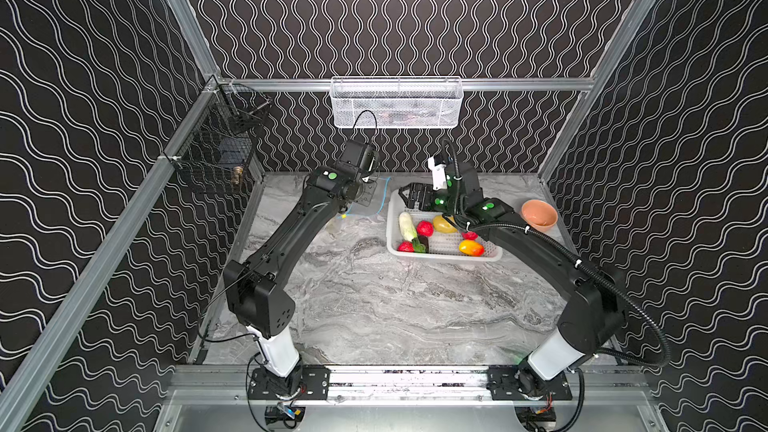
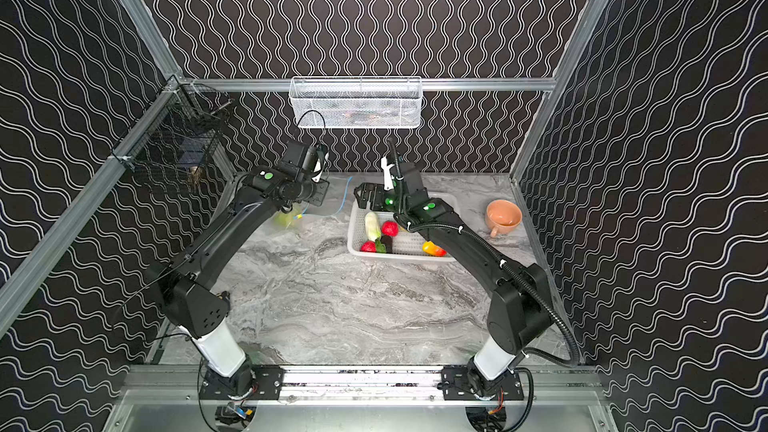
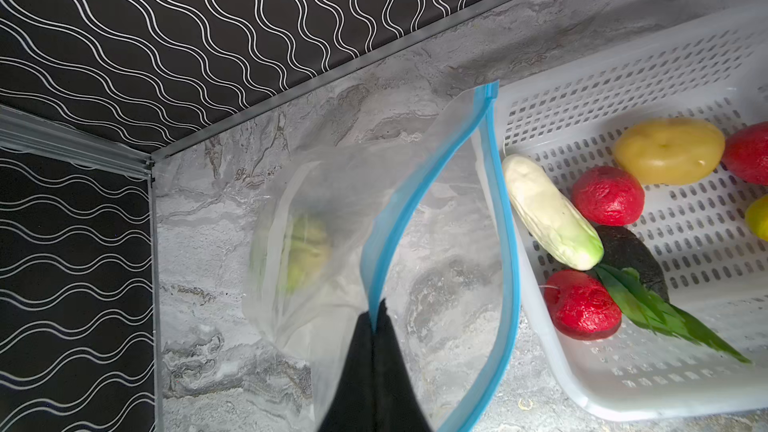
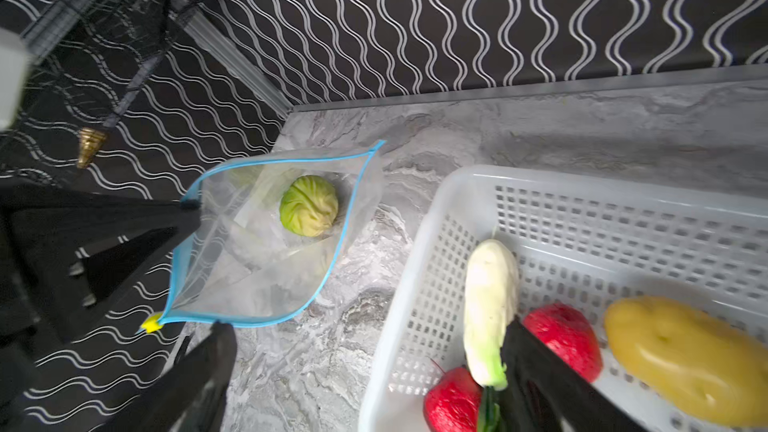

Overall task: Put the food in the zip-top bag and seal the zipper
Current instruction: 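Open the right gripper, release the cabbage, and withdraw toward the basket, then lower the right gripper onto the red beet and grasp it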

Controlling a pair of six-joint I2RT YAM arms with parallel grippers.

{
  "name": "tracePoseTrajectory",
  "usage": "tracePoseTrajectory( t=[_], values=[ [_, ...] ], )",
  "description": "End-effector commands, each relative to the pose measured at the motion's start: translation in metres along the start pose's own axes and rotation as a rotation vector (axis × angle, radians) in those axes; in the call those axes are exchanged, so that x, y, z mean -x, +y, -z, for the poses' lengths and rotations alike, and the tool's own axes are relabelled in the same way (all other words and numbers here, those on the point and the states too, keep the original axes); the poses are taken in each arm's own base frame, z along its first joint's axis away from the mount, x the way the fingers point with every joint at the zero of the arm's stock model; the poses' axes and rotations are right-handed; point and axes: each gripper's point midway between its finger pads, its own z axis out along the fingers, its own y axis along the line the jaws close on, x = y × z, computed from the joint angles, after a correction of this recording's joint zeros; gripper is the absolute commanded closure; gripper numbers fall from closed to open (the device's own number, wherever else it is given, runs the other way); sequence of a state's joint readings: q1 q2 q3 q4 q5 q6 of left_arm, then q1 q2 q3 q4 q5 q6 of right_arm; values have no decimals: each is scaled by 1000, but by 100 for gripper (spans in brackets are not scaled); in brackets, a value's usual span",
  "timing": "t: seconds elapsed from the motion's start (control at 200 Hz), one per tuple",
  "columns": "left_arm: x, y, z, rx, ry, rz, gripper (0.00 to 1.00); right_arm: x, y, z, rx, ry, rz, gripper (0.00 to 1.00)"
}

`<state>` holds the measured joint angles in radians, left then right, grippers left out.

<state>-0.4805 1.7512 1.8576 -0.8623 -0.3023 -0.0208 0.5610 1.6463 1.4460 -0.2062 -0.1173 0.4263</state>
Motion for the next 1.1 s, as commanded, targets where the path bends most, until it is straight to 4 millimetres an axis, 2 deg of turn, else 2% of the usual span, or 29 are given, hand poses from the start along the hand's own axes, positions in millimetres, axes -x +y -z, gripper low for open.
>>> tracePoseTrajectory(
  t=[0.0, 0.225, 0.44, 0.551, 0.821, 0.831, 0.881, 0.966, 1.096],
  values=[
    [4, -3, -4, -10, -6, -7, 100, -2, -16, 2, -75, 13, 7, 1],
    [5, -11, -10, -46, 11, 8, 100, 0, -51, 4, -277, 14, -4, 1],
    [1, -13, -14, -48, 19, 8, 100, -21, -82, -2, -376, 89, -46, 1],
    [1, -12, -14, -43, 18, 6, 100, -31, -86, -11, -348, 138, -32, 1],
    [2, 0, -7, 10, -5, 7, 100, -34, -95, -31, -401, 251, 33, 1],
    [3, 0, -7, 12, -6, 9, 100, -41, -100, -37, -411, 274, 32, 1],
    [3, -1, -8, 4, -3, 13, 100, -47, -105, -46, -427, 312, 33, 1],
    [3, -5, -8, -15, 0, 8, 100, -52, -109, -54, -444, 355, 33, 1],
    [4, 2, -10, 28, 1, -4, 100, -62, -115, -66, -458, 404, 25, 2]
  ],
)
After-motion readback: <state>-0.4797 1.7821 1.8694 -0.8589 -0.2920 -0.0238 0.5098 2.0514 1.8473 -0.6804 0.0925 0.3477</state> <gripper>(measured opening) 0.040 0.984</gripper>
